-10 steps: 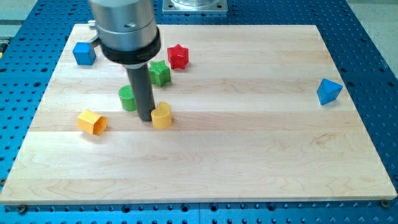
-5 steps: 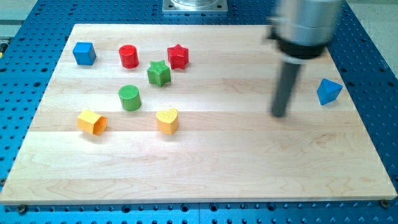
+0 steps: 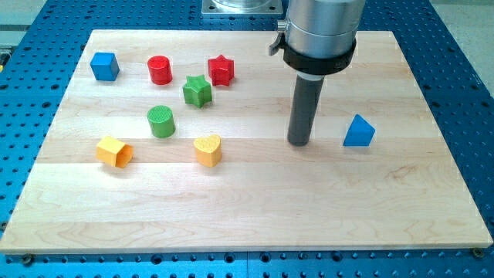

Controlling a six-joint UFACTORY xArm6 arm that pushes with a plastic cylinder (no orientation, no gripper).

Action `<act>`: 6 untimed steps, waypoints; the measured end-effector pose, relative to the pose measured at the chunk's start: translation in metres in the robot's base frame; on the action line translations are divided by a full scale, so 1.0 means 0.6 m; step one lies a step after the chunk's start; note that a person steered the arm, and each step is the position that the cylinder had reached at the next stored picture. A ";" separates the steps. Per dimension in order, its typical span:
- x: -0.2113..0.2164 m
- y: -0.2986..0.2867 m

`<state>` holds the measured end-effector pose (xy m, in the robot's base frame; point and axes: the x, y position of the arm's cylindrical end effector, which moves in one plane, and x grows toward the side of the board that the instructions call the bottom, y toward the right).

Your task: Push the triangle parallel to the heart

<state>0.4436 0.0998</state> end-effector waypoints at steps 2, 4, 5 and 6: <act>-0.040 0.268; 0.065 0.084; 0.029 0.152; 0.006 0.095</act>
